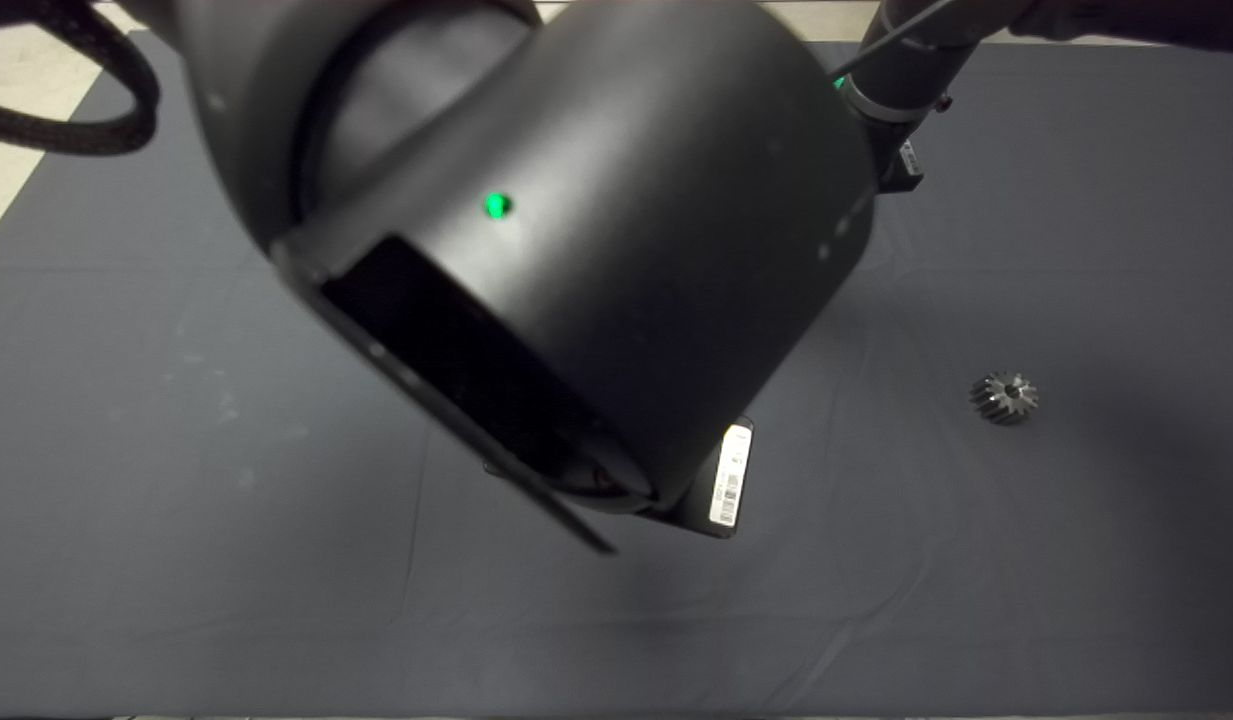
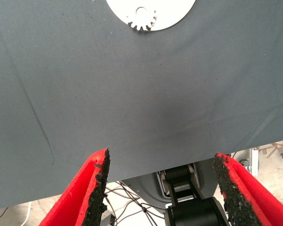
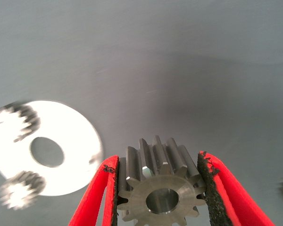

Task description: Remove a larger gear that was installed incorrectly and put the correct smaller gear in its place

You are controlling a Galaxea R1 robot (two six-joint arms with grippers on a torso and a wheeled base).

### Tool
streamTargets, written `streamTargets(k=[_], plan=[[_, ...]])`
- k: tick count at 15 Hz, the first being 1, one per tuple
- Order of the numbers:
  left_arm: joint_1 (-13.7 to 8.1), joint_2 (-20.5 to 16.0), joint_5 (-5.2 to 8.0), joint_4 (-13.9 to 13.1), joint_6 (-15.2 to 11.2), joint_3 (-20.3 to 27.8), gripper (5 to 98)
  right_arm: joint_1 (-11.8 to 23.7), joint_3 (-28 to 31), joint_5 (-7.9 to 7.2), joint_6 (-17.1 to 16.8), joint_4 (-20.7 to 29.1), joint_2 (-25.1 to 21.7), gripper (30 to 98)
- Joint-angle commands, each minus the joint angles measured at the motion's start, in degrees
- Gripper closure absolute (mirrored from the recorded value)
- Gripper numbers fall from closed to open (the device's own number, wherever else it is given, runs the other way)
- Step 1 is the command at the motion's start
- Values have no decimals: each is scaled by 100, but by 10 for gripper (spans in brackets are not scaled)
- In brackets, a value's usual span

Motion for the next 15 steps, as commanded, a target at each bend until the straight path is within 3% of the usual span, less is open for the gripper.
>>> streamTargets(k=[1,3,8,15], plan=[[-109,14,406,-44,2,58,491,146,29,-354,167,279,489,925],[-109,14,406,-44,2,58,491,77,-119,-312,193,279,829,927],[-101,22,406,-44,-7,58,491,-686,-224,-321,439,270,1061,927],[-109,23,406,-35,-7,58,491,-784,-206,-347,464,41,983,928]])
